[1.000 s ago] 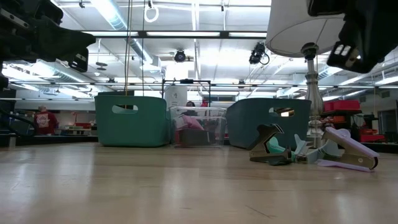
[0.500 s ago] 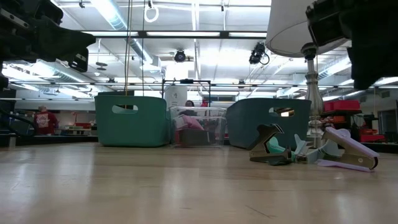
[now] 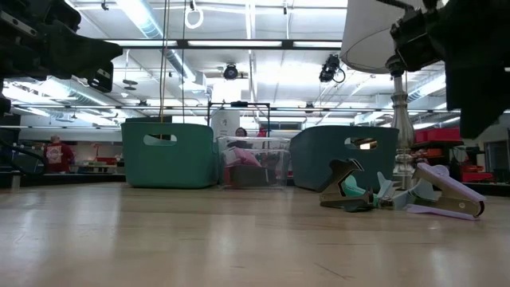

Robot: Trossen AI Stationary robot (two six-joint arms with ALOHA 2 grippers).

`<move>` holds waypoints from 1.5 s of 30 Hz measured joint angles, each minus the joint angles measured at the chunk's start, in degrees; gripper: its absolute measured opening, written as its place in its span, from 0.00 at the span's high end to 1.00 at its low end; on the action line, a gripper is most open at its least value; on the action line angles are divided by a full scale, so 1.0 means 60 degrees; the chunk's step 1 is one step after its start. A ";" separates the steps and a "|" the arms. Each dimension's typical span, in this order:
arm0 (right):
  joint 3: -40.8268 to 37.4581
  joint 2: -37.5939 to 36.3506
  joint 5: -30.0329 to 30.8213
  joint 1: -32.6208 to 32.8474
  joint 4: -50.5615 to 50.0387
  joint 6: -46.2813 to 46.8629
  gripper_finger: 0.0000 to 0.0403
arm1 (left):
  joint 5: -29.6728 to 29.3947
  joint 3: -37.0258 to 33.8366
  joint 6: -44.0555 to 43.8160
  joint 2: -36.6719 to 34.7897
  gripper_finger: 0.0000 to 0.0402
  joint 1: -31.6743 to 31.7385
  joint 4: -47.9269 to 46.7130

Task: Pick and place Stapler, Stapler remover, tape
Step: Put the violet staple remover into the blue bin

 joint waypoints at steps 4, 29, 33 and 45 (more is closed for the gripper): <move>0.0000 0.0333 0.0005 -0.0004 0.0187 0.0274 0.44 | 0.0000 0.0001 0.0003 0.0001 0.99 0.0003 0.0000; 0.0372 0.1809 0.0683 -0.0002 0.0491 0.0529 0.42 | 0.0000 0.0001 0.0003 0.0001 0.99 0.0000 0.0000; 0.0372 0.1977 0.0895 0.0000 0.0504 0.0403 0.42 | 0.0000 0.0001 0.0003 0.0001 0.99 0.0000 0.0000; 0.0375 0.2021 0.1123 -0.0003 0.0521 0.0124 0.42 | 0.0000 0.0000 -0.0001 -0.0001 0.99 0.0001 0.0000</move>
